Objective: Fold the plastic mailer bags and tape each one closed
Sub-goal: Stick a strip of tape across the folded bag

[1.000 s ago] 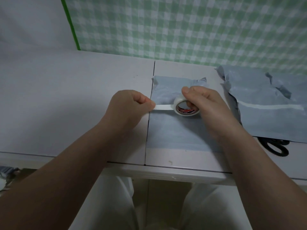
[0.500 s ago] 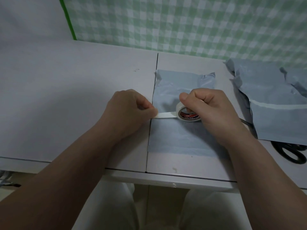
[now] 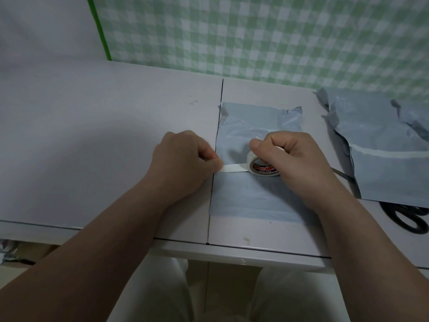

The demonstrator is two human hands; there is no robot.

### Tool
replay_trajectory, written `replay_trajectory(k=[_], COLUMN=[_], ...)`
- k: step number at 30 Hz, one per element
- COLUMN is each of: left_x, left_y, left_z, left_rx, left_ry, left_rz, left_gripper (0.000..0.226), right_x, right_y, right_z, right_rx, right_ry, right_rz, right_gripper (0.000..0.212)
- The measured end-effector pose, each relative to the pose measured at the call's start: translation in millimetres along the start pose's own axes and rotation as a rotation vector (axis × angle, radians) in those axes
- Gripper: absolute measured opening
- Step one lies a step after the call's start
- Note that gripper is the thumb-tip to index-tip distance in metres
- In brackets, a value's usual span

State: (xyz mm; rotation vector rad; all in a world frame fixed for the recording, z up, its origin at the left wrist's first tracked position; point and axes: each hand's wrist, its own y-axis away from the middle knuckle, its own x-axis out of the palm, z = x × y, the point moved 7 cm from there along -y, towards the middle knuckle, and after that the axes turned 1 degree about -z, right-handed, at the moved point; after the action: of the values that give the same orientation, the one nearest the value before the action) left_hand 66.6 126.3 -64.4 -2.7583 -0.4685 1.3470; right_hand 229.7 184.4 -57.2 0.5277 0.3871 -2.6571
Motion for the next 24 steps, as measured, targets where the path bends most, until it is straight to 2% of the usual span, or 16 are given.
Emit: replay_trajectory(k=[9,16,24], left_x=[2.9,3.2,4.2], left_y=[-0.4,1.2,2.7], left_z=[2.7,0.9,0.3], left_rx=[-0.02,-0.031,-0.053], left_ry=[-0.013,-0.065,-0.116], left_rz=[-0.019,-0.038,-0.03], left_gripper=[0.029,0.013,0.021], right_x=[2.1,3.8,5.8], right_y=[0.4,0.9,0.3], right_z=[0.4,-0.8,-2.0], right_rx=[-0.008,-0.019,-0.04], right_ry=[0.03,0.034,0.035], right_rz=[0.001,0.005,0.016], right_gripper=[0.041,0.04,0.039])
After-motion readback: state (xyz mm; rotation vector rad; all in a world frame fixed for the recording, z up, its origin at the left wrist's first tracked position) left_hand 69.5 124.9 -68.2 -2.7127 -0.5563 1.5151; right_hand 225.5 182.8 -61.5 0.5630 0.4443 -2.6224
